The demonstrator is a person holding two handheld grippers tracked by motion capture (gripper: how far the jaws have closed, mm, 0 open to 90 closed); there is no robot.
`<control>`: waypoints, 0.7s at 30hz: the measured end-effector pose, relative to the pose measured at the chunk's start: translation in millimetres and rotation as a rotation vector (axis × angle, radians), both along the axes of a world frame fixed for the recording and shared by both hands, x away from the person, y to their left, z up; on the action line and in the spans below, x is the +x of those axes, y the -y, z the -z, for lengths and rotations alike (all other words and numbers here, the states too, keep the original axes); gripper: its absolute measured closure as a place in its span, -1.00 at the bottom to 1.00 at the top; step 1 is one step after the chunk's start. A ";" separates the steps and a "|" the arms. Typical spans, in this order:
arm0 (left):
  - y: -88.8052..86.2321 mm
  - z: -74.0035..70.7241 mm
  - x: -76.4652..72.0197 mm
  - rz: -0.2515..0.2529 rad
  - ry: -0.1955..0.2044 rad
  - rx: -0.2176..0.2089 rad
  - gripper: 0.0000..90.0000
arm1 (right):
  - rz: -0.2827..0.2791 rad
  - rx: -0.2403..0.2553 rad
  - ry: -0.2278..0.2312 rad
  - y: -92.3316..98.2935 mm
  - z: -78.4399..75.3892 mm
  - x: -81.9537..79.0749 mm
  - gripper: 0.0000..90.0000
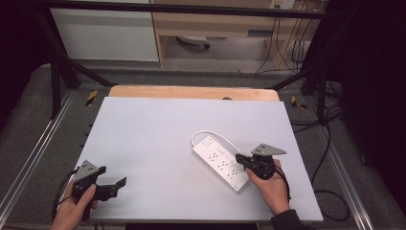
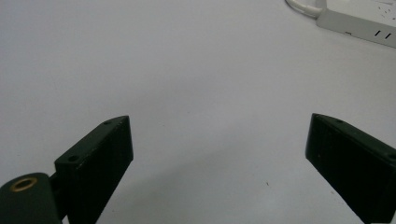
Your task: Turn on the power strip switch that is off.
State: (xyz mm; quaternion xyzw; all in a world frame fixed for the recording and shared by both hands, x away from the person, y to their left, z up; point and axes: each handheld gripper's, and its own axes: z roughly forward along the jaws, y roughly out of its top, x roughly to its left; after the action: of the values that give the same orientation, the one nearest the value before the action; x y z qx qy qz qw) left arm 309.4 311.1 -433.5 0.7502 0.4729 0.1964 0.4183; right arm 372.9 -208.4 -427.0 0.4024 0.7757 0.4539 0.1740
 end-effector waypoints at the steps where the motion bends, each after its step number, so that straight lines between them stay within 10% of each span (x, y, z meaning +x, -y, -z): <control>1: -0.1 0.0 0.0 -0.001 0.000 0.001 -0.83 | 0.005 0.004 -0.001 0.1 -0.3 -0.2 0.86; 21: -0.3 0.0 -0.2 -0.002 0.000 -0.001 -0.83 | 0.057 0.042 0.031 5.2 -7.1 0.2 0.20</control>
State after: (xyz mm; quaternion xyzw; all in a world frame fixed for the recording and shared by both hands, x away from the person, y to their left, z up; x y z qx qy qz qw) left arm 309.2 311.4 -433.5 0.7494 0.4738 0.1968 0.4185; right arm 373.2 -213.6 -419.9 0.4211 0.7513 0.4712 0.1903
